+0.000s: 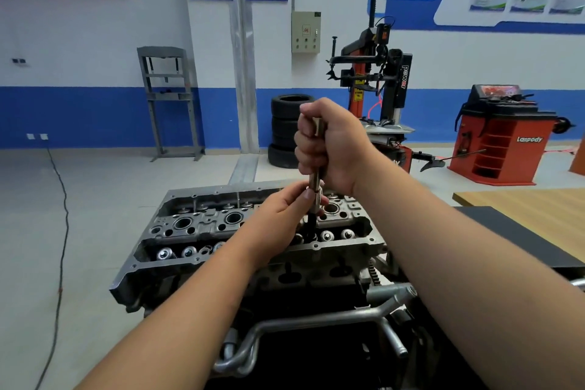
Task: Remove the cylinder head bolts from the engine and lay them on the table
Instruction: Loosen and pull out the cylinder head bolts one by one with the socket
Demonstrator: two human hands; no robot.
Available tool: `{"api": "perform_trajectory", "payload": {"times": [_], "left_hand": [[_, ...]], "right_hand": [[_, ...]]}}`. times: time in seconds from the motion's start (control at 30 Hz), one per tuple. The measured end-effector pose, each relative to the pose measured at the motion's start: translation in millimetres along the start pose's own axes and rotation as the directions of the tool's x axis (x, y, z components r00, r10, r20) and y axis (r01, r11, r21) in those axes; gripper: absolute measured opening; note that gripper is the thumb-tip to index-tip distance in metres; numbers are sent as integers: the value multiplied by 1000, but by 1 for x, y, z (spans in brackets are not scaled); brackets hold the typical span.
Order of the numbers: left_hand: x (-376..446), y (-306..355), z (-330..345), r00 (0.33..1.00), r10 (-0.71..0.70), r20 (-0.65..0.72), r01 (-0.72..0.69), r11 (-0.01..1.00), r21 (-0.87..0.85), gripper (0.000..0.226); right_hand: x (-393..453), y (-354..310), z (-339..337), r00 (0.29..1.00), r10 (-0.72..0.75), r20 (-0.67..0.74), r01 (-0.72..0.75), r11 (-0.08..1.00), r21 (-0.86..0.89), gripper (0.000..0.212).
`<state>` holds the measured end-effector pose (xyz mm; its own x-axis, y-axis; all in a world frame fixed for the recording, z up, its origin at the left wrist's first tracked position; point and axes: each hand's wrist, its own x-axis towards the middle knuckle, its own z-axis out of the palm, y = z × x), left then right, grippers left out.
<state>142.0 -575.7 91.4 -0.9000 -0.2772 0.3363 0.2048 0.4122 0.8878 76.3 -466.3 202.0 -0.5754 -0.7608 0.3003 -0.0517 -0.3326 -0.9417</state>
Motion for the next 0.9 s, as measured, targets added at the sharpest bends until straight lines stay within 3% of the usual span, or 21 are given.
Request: {"api": "perform_trajectory", "payload": {"times": [0.07, 0.13, 0.2, 0.27, 0.33, 0.4, 0.43, 0.5, 0.63, 0.7, 0.77, 0.8, 0.83, 0.9], "left_hand": [[1, 0, 0, 999, 28, -19, -28, 999, 44, 23], [3, -1, 1, 997, 60, -44, -57, 996, 67, 19], [3, -1, 1, 996, 66, -54, -63, 996, 61, 16], [4, -2, 3, 996, 62, -62, -59, 998, 38, 21], [4, -4, 2, 996, 45, -75, -46, 999, -6, 21], [4, -5, 1, 997, 31, -64, -34, 999, -36, 18], [3, -5, 0, 998, 29, -49, -31, 999, -36, 18], [2, -4, -2, 999, 36, -33, -37, 999, -26, 20], [4, -5, -4, 997, 44, -55, -45, 999, -6, 15], [4, -4, -3, 998, 40, -51, -42, 998, -37, 13], [3, -3, -2, 998, 37, -41, -39, 998, -45, 15], [2, -4, -1, 999, 34, -33, -35, 999, -30, 17], [2, -4, 0, 999, 32, -26, -32, 999, -11, 19], [2, -4, 0, 999, 41, -26, -41, 999, 13, 20]], "right_hand": [[-3, 10, 10, 981, -85, -172, 78, 996, -43, 34], [-5, 22, 23, 902, -250, -353, 192, 963, -190, 30], [-4, 28, 28, 852, -337, -402, 246, 934, -260, 31], [1, 22, 22, 897, -271, -350, 217, 958, -186, 31], [5, 9, 11, 983, -98, -155, 88, 994, -68, 35], [6, 0, 1, 1000, 10, 14, -10, 1000, -2, 38], [5, -1, -2, 1000, 19, 18, -20, 1000, 11, 39], [1, 7, 4, 994, -18, -111, 13, 999, -44, 36], [-2, 25, 26, 900, -223, -376, 146, 964, -221, 25], [2, 17, 19, 931, -182, -318, 139, 978, -153, 29], [7, 3, 7, 998, -10, -63, 8, 999, -32, 37], [7, -3, 1, 998, 57, 41, -56, 998, -15, 39], [7, -4, -1, 994, 80, 76, -78, 997, -18, 40], [6, 4, 5, 999, 16, -50, -18, 999, -44, 39]]}}
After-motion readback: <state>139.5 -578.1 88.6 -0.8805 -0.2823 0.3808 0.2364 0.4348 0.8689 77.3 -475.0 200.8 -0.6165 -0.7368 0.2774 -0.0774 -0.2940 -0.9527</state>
